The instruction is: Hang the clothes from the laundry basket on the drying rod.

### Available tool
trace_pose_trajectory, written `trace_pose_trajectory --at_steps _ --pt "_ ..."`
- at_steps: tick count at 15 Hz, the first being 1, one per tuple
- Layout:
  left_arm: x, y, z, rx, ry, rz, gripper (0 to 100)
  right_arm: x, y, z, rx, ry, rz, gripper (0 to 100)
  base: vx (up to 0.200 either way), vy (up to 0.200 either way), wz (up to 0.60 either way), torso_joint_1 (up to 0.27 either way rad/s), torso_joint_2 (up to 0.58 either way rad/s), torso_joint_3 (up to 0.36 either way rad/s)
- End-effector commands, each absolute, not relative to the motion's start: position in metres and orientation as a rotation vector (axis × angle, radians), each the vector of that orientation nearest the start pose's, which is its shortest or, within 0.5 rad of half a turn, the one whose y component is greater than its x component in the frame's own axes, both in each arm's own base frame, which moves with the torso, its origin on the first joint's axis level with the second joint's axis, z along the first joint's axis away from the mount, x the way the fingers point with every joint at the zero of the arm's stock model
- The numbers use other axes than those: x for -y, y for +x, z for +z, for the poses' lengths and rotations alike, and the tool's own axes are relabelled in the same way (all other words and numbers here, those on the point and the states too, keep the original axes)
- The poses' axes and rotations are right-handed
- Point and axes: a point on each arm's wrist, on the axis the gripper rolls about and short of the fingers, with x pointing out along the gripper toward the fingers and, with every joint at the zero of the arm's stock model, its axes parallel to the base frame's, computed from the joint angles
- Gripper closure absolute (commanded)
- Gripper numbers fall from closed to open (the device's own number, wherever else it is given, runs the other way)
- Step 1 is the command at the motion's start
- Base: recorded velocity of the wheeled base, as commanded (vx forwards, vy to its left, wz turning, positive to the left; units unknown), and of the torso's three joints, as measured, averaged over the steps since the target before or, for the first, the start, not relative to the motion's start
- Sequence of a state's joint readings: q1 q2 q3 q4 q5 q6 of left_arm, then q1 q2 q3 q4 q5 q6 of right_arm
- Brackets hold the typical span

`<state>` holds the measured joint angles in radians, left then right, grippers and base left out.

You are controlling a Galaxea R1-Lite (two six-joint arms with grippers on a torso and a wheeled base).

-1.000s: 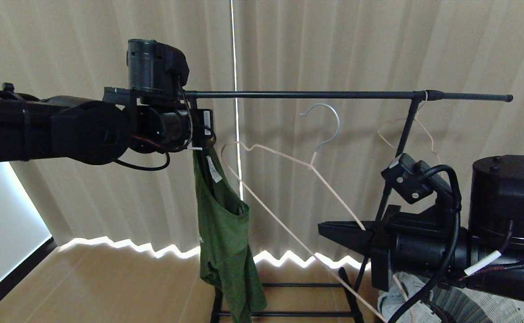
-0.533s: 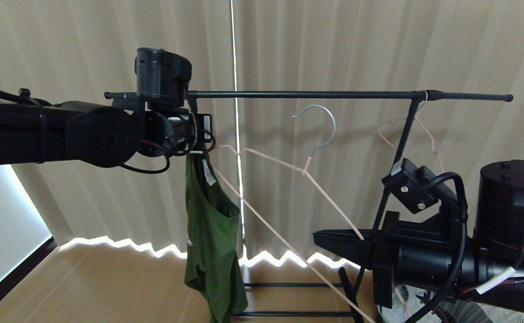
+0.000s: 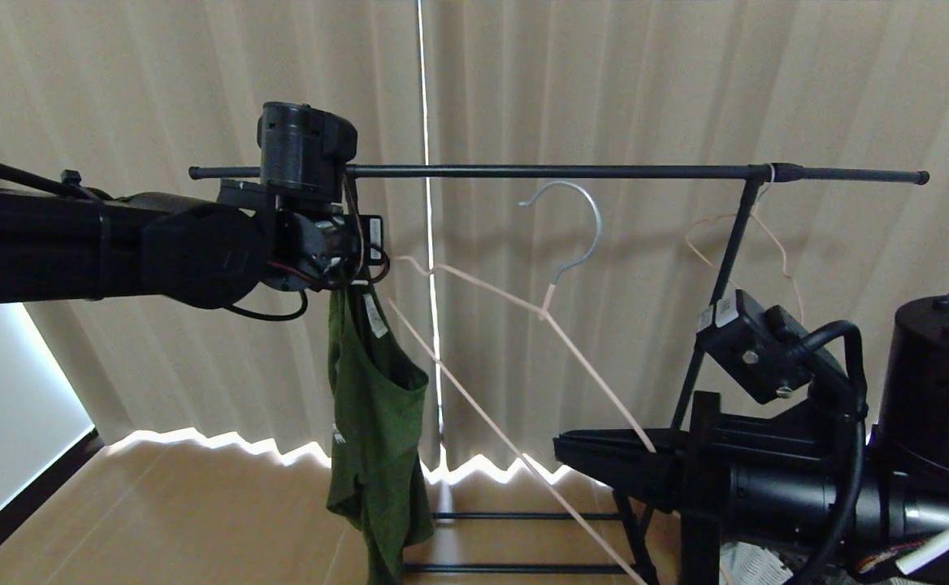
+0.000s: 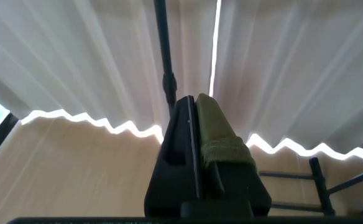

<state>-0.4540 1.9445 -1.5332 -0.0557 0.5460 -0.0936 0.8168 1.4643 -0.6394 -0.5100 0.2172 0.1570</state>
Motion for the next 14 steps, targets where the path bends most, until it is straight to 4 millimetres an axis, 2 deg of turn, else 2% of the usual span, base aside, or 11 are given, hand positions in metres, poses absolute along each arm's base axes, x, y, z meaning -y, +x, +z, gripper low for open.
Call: trace_pose_trajectory --at_steps 1,5,9,14 --pt "0.162 0.355 0.25 -0.292 0.07 0.103 100 -0.183 0.165 0.186 -0.409 0.041 0.996 100 0.0 0.0 0.0 0.0 0.0 0.0" --pt "0.159 0.369 0.242 -0.295 0.068 0.125 100 -0.179 0.16 0.188 -0.402 0.042 1.003 100 0.0 0.0 0.0 0.0 0.0 0.0" --pt "0.166 0.367 0.253 -0.253 0.05 0.097 100 -0.187 0.155 0.186 -0.419 0.037 1.073 100 0.0 0.0 0.0 0.0 0.0 0.0" --pt "0.167 0.365 0.253 -0.257 0.05 0.096 100 -0.19 0.158 0.188 -0.411 0.039 1.073 100 0.0 0.0 0.0 0.0 0.0 0.0"
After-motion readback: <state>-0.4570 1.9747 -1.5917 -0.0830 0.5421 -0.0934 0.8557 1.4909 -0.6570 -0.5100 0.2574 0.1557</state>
